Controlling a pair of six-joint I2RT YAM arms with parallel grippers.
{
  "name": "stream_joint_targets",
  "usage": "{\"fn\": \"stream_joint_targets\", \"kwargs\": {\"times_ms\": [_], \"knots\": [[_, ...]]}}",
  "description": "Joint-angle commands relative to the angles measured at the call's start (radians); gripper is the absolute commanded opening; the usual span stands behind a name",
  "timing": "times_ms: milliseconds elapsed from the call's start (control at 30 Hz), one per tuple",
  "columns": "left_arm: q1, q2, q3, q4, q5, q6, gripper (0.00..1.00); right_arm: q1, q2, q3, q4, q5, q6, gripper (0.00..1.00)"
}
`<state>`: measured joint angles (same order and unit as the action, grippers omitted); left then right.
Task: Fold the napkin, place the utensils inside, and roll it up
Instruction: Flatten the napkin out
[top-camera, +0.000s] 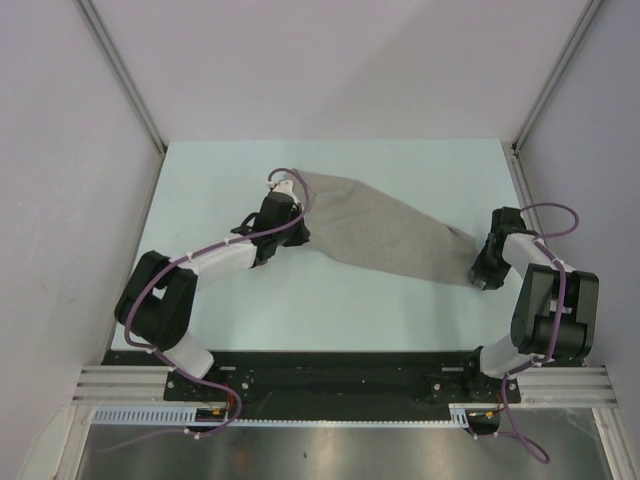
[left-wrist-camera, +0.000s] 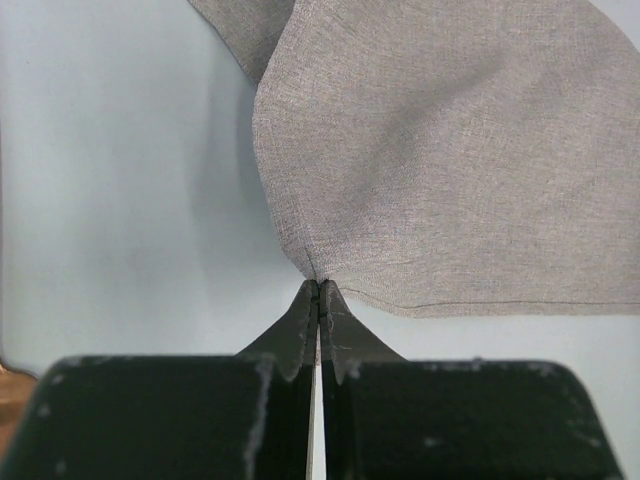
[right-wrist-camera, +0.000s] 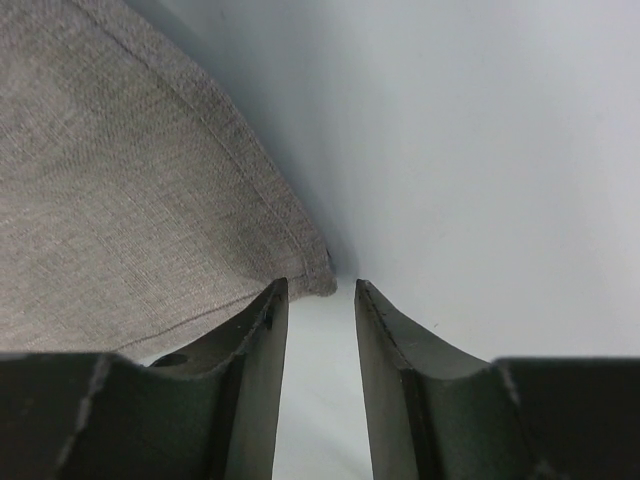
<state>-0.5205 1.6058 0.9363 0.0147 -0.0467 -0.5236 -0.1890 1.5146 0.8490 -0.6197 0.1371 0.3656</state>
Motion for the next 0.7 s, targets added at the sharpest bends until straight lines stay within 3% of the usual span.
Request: {"fn": "stream_joint_targets", "kwargs": {"times_ms": [0,267,367,433,667], "knots": [[0.01,-0.049,-0.004,0.025,-0.001,-0.001,0.0,-0.021,0.021,-0.011,0.064,-0.031,-0.002,0.36],[0.01,-0.052,-0.001,0.016,-0.015,0.002,0.0,-0.036,0.068,-0.044,0.13,-0.068,-0.014,0.31],[0.008,-0.058,-0.005,0.025,-0.013,0.004,0.0,-0.041,0.061,-0.059,0.149,-0.099,-0.025,0.17],[0.008,-0.07,-0.013,0.042,-0.007,0.005,0.0,-0.041,0.044,-0.062,0.158,-0.122,-0.031,0.02],[0.01,-0.197,0.028,0.048,-0.041,0.027,0.0,-0.029,-0.189,0.106,0.055,-0.203,-0.04,0.0]]}}
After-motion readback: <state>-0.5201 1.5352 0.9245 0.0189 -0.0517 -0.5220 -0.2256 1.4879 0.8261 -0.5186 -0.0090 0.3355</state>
